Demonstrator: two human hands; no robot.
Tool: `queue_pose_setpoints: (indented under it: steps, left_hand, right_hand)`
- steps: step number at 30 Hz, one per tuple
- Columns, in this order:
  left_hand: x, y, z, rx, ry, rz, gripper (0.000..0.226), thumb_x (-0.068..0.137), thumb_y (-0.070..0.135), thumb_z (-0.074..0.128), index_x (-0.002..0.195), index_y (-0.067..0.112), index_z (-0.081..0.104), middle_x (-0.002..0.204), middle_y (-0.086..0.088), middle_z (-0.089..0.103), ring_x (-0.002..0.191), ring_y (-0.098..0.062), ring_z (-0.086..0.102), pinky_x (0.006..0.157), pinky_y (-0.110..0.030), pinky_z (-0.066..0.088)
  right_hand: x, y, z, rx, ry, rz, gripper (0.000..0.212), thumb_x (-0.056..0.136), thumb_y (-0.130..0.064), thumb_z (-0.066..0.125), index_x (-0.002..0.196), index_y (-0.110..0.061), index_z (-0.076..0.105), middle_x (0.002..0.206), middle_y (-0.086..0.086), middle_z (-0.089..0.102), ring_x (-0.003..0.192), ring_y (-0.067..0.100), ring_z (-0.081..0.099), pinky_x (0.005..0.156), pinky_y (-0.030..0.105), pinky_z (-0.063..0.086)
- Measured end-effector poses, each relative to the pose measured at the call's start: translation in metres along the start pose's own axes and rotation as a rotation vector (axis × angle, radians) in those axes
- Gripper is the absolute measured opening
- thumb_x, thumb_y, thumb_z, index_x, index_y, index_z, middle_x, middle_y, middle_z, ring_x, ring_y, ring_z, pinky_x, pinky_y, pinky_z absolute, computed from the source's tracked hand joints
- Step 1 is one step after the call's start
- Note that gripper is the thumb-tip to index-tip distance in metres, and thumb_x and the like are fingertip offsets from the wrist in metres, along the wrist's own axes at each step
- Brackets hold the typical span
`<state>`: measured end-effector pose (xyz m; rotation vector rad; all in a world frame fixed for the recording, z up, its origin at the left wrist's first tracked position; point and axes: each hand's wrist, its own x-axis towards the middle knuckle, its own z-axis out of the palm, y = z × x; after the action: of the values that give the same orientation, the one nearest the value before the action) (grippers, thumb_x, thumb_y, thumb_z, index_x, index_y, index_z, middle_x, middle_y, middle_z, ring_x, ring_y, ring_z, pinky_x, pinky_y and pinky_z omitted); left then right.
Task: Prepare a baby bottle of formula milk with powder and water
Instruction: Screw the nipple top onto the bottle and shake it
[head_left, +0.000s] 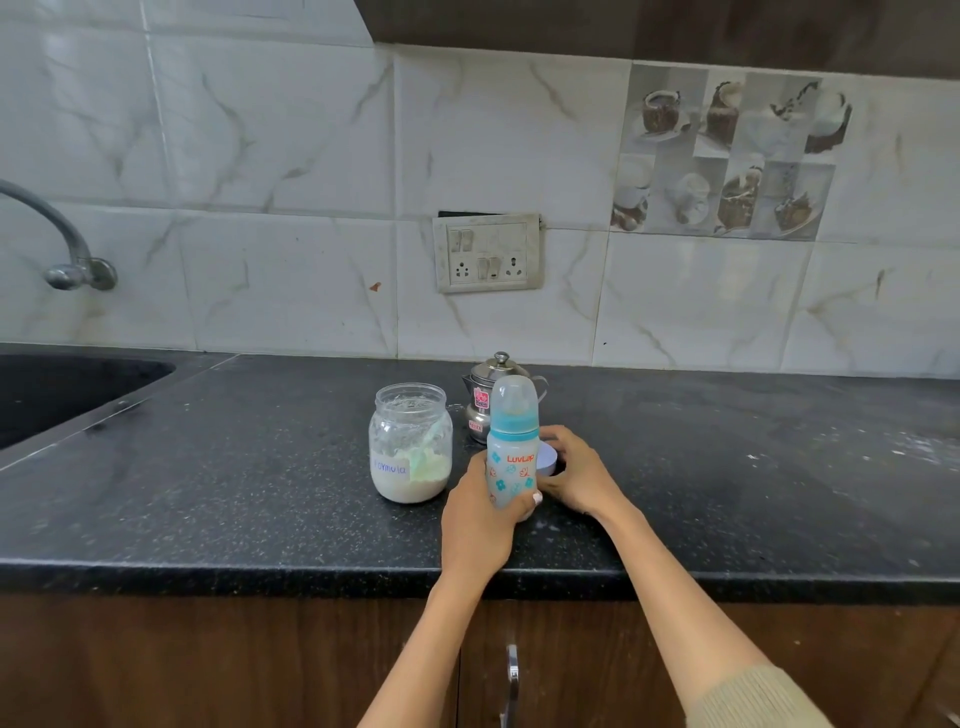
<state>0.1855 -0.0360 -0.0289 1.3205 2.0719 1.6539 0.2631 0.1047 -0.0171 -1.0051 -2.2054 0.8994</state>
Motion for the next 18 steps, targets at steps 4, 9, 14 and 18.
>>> queue_pose_setpoints:
  steps: [4, 9, 14, 18]
  left_hand:
    - [-0.001, 0.001, -0.001, 0.000, 0.003, 0.009, 0.058, 0.079, 0.028, 0.073, 0.129, 0.020, 0.045, 0.127, 0.003, 0.058, 0.116, -0.012, 0.053, 0.087, -0.019, 0.039]
    - [-0.002, 0.002, -0.002, 0.012, -0.003, 0.013, 0.055, 0.080, 0.028, 0.072, 0.127, 0.018, 0.046, 0.126, 0.002, 0.059, 0.115, -0.013, 0.054, 0.087, -0.021, 0.041]
    - [-0.003, 0.004, -0.006, 0.028, -0.031, 0.006, 0.059, 0.082, 0.027, 0.070, 0.132, 0.016, 0.043, 0.132, -0.001, 0.055, 0.122, -0.017, 0.051, 0.095, -0.026, 0.040]
    - [-0.004, 0.006, -0.009, 0.036, -0.070, 0.017, 0.052, 0.088, 0.030, 0.062, 0.134, 0.016, 0.043, 0.133, -0.002, 0.055, 0.122, -0.017, 0.051, 0.096, -0.028, 0.041]
  right_hand:
    - [-0.004, -0.003, -0.001, -0.010, 0.009, 0.007, 0.069, 0.076, -0.026, 0.075, 0.136, -0.021, 0.041, 0.140, 0.005, 0.050, 0.127, 0.024, 0.048, 0.107, 0.044, 0.040]
    - [-0.010, -0.007, -0.002, -0.041, -0.030, 0.018, 0.077, 0.074, -0.031, 0.076, 0.140, -0.025, 0.037, 0.144, 0.004, 0.046, 0.131, 0.024, 0.045, 0.108, 0.047, 0.038]
    - [-0.020, -0.012, -0.016, 0.013, -0.098, -0.008, 0.090, 0.071, -0.028, 0.079, 0.146, -0.027, 0.029, 0.155, 0.002, 0.027, 0.143, 0.024, 0.026, 0.114, 0.049, 0.027]
    - [-0.036, -0.014, -0.031, 0.006, -0.183, -0.043, 0.078, 0.071, -0.015, 0.076, 0.139, -0.029, 0.039, 0.154, 0.002, 0.030, 0.142, 0.025, 0.025, 0.113, 0.044, 0.024]
